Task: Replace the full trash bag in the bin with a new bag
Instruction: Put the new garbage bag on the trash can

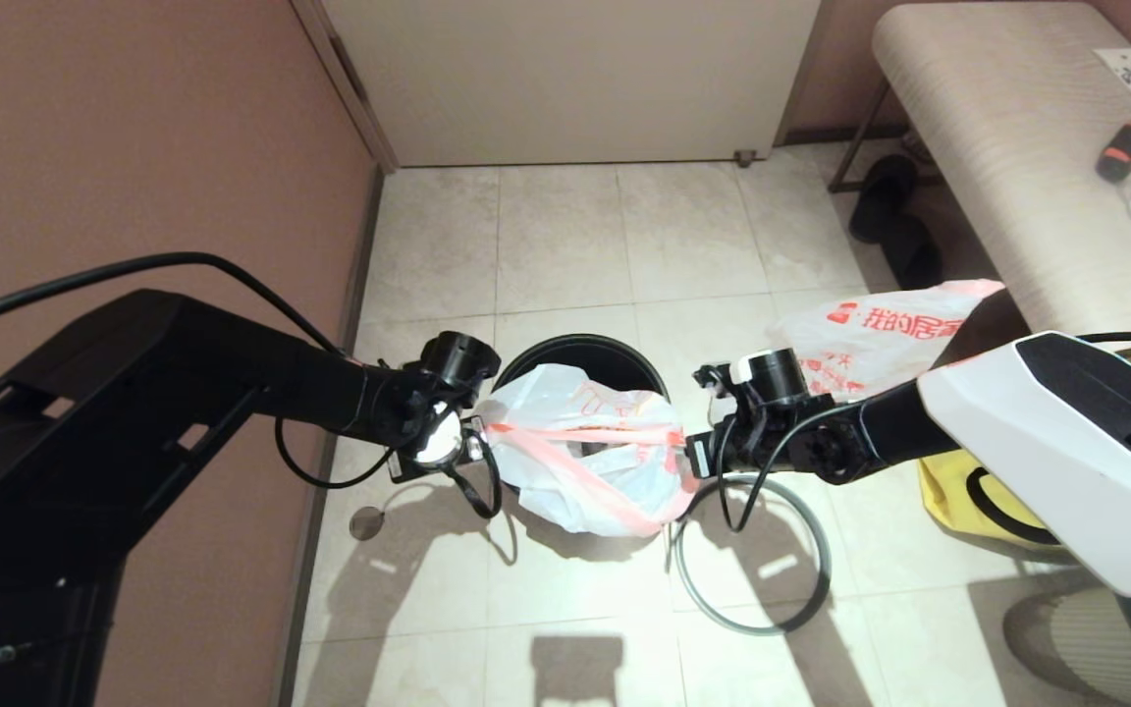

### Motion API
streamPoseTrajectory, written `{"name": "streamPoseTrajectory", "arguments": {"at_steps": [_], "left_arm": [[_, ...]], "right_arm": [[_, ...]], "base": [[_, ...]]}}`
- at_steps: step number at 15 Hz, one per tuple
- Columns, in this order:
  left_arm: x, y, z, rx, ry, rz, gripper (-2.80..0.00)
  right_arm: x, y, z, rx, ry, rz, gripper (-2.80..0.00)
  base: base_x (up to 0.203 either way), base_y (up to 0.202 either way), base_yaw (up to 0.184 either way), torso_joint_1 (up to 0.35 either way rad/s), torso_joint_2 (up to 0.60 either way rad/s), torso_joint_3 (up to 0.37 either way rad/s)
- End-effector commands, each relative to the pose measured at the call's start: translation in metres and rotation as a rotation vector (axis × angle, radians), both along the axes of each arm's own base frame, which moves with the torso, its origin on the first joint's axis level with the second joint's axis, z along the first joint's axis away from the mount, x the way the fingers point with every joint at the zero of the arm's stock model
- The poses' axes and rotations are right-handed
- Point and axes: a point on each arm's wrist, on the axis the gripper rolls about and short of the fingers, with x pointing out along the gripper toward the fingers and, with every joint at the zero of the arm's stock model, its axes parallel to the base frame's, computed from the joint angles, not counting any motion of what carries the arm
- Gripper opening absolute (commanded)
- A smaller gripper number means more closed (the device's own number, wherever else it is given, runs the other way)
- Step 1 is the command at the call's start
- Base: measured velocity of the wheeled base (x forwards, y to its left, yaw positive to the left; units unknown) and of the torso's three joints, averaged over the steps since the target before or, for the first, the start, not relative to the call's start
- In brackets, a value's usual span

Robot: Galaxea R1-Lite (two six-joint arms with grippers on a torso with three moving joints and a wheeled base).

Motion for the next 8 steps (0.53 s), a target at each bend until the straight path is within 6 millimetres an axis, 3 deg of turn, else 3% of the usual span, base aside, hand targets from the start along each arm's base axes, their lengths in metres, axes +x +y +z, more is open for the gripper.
{"name": "streamPoseTrajectory", "arguments": {"at_steps": [1,4,6,7,8], "left_arm": [[-0.003,0.0,0.011,-0.014,-0.026,0.001,-2.8],[-0.01,0.0,0.044,-0.105,-0.091,-0.038,-2.8],[-0.001,0.006,0.049,-0.122,-0.148,-0.024,-2.8],[0.003,0.008,0.047,-0.122,-0.154,-0.019,-0.5],[0.011,0.009,0.037,-0.11,-0.143,-0.004,0.0]], "right_arm": [[0.0,0.0,0.003,0.006,-0.005,0.0,-2.8],[-0.008,-0.003,0.037,0.054,-0.046,-0.017,-2.8],[-0.014,-0.005,0.053,0.081,-0.062,-0.027,-2.8],[-0.014,-0.005,0.052,0.083,-0.063,-0.029,-2.8],[-0.013,-0.004,0.049,0.081,-0.057,-0.031,0.0]], "base": [[0.0,0.0,0.0,0.0,0.0,0.0],[0.0,0.0,0.0,0.0,0.0,0.0],[0.0,0.0,0.0,0.0,0.0,0.0],[0.0,0.0,0.0,0.0,0.0,0.0],[0.0,0.0,0.0,0.0,0.0,0.0]]}}
